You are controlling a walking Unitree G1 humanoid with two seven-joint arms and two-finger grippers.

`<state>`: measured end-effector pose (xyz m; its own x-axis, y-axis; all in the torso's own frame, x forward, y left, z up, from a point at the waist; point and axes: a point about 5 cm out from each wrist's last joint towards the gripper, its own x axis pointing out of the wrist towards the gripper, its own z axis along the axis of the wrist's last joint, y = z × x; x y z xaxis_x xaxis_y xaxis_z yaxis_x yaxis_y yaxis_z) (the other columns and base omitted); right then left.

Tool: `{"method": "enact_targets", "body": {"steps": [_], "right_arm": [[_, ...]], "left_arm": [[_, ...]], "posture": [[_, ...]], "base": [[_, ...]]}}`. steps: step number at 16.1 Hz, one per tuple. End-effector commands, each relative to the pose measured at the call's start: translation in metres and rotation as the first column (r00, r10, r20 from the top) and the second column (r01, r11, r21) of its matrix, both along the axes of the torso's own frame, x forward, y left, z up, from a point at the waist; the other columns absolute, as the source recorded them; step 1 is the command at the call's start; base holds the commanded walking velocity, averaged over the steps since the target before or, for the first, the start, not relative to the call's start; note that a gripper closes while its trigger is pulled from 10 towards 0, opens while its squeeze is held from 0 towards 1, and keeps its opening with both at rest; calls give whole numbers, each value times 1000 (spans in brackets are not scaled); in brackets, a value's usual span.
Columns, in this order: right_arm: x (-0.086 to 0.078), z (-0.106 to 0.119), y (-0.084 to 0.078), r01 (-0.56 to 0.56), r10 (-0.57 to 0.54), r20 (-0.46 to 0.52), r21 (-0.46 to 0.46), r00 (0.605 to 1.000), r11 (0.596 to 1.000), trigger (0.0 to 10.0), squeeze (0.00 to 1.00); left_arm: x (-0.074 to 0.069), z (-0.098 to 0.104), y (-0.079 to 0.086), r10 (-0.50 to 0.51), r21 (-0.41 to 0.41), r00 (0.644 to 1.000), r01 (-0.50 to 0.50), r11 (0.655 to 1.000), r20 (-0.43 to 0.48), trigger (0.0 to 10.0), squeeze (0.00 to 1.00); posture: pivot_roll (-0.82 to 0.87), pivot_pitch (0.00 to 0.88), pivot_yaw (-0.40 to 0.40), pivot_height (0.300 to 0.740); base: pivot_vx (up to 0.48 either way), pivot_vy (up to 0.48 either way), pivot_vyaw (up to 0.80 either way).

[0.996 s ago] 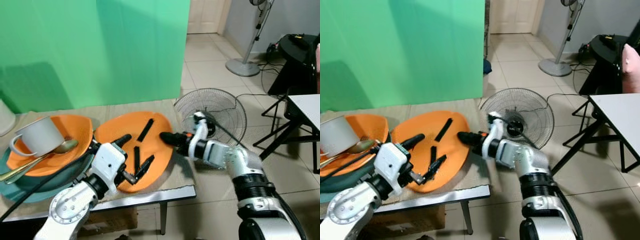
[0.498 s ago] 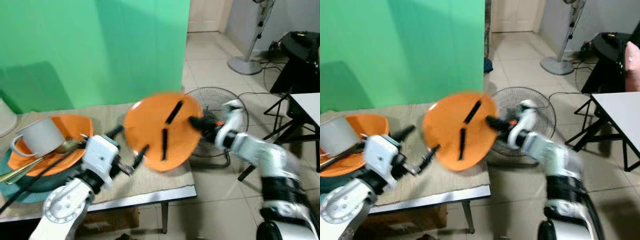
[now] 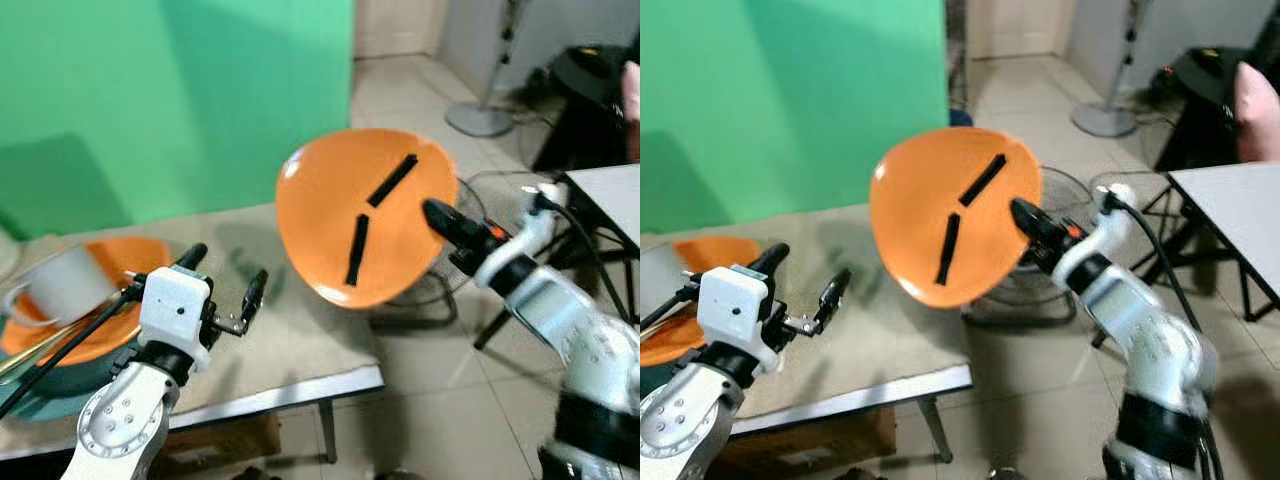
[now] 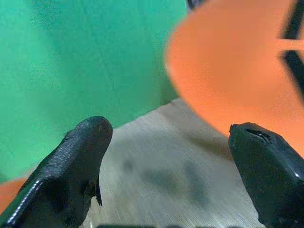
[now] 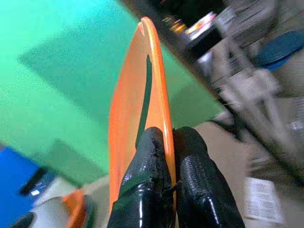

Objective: Setting the table

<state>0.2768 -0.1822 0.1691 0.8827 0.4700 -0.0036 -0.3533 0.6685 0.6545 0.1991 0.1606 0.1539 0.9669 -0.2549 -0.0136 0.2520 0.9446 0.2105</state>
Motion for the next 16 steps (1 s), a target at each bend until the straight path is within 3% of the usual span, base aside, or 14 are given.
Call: {"method": "enact_targets", "body": {"steps": [1,3,7,10,12,14,16], "right_arm": [[-8,13,-3,42,-42,70,6,997,999,10000,0],[-24,13,-6,60,-62,72,31,995,998,10000,0],[-35,9,-9,139,-140,27,21,990,990,10000,0],[-31,9,-11,235,-235,0,21,972,972,10000,0],[-28,10,-15,277,-276,-10,4,961,961,10000,0],[-27,10,-15,271,-272,-15,-71,962,960,10000,0],[-24,10,-9,269,-271,-27,-70,962,961,10000,0]], "left_arm": [[0,5,-3,17,18,999,-18,1000,34,10000,0],[0,5,-11,6,41,999,-7,999,40,10000,0],[8,6,-20,12,19,999,-12,1000,48,10000,0],[12,9,-15,85,7,993,-86,996,80,10000,0],[10,5,-15,92,-14,995,-91,996,45,10000,0],[6,0,-15,111,-14,994,-111,994,22,10000,0],[3,-1,-14,126,-30,992,-126,992,16,10000,0]], "posture": [[-69,0,72,740],[-72,0,75,740],[-83,5,84,740],[-82,10,80,740],[-82,13,69,740],[-83,13,54,740],[-79,10,43,740]], "base": [[0,0,-744],[0,0,-756],[0,0,-764],[0,0,-763],[0,0,-763],[0,0,-763],[0,0,-763]]}}
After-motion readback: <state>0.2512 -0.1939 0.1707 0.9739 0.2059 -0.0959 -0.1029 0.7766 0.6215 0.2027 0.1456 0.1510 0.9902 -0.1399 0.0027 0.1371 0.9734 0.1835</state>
